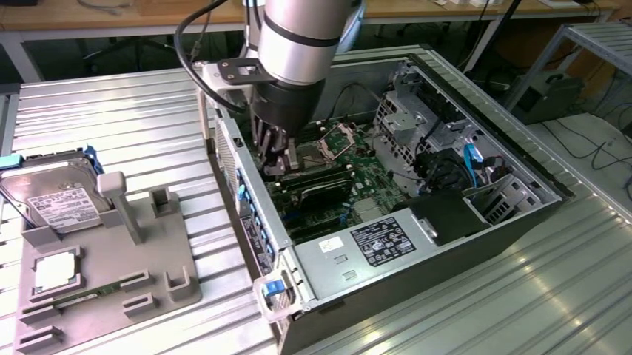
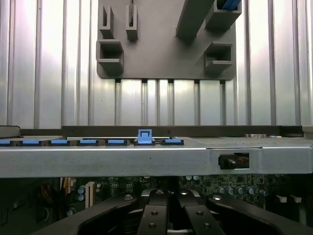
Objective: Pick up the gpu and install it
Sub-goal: 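Press down on the gpu until it lock into place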
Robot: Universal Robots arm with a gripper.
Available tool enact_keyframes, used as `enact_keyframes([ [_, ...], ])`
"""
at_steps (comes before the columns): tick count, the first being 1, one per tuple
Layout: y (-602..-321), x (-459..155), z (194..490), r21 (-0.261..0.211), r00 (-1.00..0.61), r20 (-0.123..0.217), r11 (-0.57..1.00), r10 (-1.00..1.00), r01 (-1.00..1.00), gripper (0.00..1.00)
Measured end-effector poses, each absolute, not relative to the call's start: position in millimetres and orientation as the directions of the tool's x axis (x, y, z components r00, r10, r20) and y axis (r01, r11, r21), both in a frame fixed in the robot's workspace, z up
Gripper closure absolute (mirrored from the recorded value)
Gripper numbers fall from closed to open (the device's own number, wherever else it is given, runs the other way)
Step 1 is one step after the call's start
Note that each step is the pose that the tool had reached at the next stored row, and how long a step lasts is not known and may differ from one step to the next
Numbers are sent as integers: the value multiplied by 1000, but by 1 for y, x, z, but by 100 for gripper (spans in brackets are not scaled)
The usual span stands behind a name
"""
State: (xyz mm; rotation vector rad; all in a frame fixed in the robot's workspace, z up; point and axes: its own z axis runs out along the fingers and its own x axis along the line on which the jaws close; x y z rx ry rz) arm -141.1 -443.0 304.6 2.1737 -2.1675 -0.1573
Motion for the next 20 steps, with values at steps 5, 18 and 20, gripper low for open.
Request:
enact_keyframes([
  [5,-446,-141,304,120,1,-24,-4,-1000,-993,89],
  [18,-445,-123,303,142,1,-16,-3,-1000,-990,89],
  [20,-445,-123,303,166,1,-16,-3,-1000,-986,89],
])
